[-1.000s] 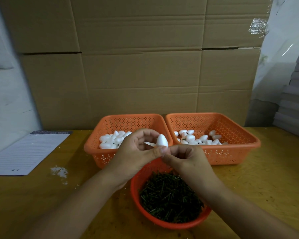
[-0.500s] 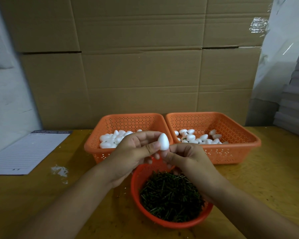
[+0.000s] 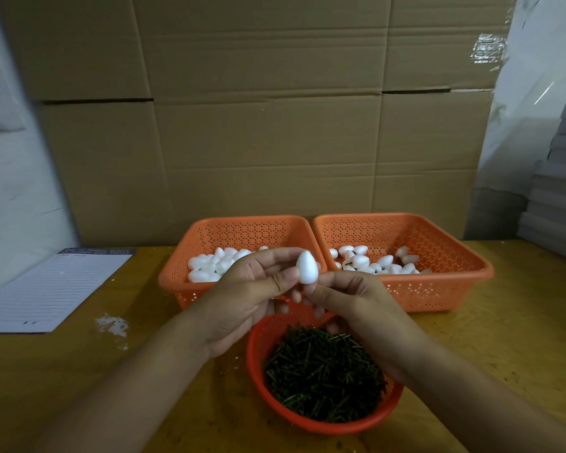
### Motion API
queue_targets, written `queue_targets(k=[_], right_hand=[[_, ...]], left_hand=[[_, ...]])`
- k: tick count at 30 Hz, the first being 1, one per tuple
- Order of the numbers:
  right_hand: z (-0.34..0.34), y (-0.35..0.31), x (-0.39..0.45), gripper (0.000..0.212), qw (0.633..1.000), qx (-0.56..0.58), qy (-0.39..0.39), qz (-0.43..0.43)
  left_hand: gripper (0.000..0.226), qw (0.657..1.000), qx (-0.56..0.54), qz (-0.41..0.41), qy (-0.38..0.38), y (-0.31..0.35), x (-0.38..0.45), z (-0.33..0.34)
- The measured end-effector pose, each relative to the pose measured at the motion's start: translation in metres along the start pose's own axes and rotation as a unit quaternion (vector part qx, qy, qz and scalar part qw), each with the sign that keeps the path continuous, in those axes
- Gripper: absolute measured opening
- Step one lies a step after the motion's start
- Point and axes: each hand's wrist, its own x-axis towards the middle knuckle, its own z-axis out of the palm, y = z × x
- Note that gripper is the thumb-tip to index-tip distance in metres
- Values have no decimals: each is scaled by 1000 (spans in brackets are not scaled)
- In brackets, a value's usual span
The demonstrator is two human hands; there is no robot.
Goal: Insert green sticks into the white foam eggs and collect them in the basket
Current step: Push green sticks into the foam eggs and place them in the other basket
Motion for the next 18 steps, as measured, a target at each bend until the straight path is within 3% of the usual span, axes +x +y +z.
queue_targets(k=[7,13,18], right_hand=[[0,-1,0,18,1000,13,10,-6],[2,0,0,14,999,17,41,-15],[4,2,-1,9,999,7,48,-6]], left_hand=[[38,1000,-1,5,1,-1,-1,1],[45,997,47,16,52,-2,0,5],[37,995,54,17,76,-3,1,5]])
